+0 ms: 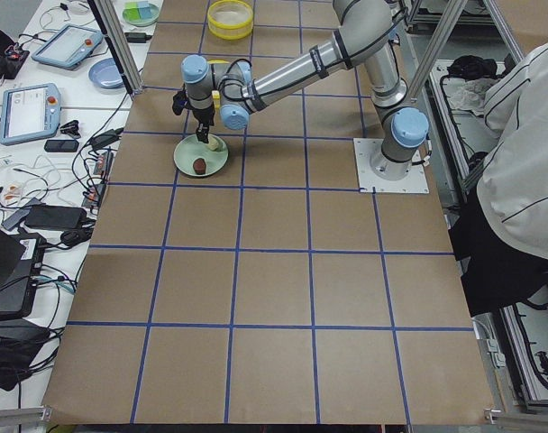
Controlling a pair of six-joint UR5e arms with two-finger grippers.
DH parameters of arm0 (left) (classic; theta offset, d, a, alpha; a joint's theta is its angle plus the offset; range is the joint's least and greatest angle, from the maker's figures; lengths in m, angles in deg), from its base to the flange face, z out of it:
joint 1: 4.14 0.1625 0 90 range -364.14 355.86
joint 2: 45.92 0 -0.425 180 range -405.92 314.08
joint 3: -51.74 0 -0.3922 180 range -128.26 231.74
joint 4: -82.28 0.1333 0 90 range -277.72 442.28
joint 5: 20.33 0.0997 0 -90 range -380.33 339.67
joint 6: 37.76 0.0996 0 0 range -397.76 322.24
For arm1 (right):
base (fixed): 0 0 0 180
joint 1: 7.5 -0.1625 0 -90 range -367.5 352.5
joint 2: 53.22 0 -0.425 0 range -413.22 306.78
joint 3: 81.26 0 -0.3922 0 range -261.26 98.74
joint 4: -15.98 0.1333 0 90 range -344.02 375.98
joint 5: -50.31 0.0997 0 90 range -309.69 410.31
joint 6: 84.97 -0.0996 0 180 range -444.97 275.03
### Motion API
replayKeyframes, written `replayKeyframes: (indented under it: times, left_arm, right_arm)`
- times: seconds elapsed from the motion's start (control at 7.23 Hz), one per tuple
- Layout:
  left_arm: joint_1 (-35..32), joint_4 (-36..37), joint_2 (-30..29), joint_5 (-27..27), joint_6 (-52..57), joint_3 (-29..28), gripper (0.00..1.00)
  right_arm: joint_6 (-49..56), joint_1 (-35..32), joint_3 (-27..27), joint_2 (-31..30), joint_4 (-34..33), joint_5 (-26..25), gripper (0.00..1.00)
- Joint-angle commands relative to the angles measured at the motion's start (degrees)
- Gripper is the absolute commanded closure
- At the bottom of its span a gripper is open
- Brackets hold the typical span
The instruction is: Stack buns with steamer
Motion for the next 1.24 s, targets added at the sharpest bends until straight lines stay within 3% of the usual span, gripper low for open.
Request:
replayKeyframes:
  times: [0.0,0.14,0.55,0.83,1.11]
  left_arm:
    - [0.4,0.1,-1.4,0.1,0.0,0.0,0.69]
    - [0.5,0.1,-1.5,0.1,-0.3,-0.6,1.00]
    - [0.6,-0.6,1.9,-0.2,-3.3,-3.2,1.00]
    - [-2.1,-0.6,5.6,-8.0,-18.9,-4.8,1.00]
    - [-9.2,0.3,6.7,-11.1,-29.2,-5.4,1.00]
  right_arm:
    - [-0.1,0.0,0.0,0.0,-0.1,0.0,0.00]
    - [-0.1,0.0,0.0,0.0,0.0,0.0,0.00]
    - [-0.1,0.0,0.1,0.0,0.0,0.0,0.00]
    - [-0.1,0.0,0.0,0.0,-0.1,0.0,0.00]
    - [0.0,0.2,0.0,0.0,-0.1,0.0,0.00]
